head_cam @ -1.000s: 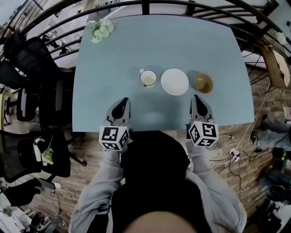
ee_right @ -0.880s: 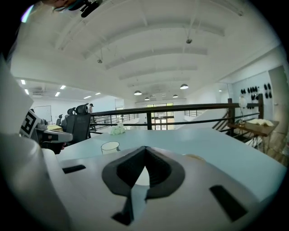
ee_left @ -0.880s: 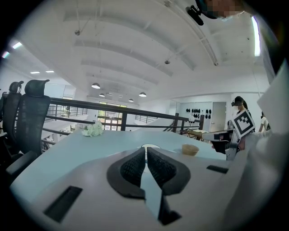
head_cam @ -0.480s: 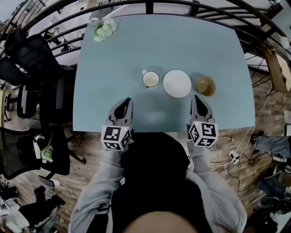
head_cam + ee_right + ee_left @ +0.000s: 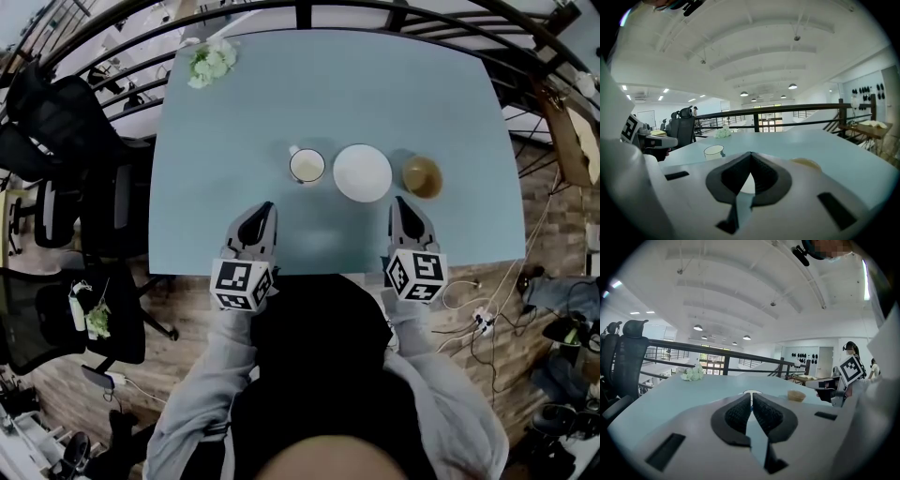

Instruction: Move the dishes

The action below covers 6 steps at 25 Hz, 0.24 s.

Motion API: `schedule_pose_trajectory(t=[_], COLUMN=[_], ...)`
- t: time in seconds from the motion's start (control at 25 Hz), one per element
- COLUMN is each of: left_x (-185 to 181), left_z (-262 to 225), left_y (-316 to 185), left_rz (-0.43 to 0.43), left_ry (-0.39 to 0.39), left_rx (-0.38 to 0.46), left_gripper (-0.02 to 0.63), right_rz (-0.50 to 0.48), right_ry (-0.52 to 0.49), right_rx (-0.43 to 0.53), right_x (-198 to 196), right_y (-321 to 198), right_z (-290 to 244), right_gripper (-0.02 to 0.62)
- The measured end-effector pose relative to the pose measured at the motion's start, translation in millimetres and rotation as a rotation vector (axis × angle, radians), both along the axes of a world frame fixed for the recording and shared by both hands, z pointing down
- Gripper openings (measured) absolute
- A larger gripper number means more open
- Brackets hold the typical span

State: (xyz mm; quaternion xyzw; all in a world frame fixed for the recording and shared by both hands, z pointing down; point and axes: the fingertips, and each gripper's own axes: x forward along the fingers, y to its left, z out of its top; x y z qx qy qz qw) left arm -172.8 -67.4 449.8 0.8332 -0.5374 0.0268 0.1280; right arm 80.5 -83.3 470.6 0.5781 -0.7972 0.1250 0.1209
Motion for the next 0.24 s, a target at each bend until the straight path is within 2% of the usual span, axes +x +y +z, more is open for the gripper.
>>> schedule_pose_trajectory(t=[0.24], left_x=[7.1], left_z=[-2.1], left_y=[-3.7], left_rz=[0.018], left_ry=[0.006], left_rx=[0.006], left_gripper=[0.025], right_rz=[-0.01], right_ry=[-0.007], right_rx=[-0.001], right_x=[-0.6], right_y=[-1.2], right_z=[-0.4], right_gripper=[0.006])
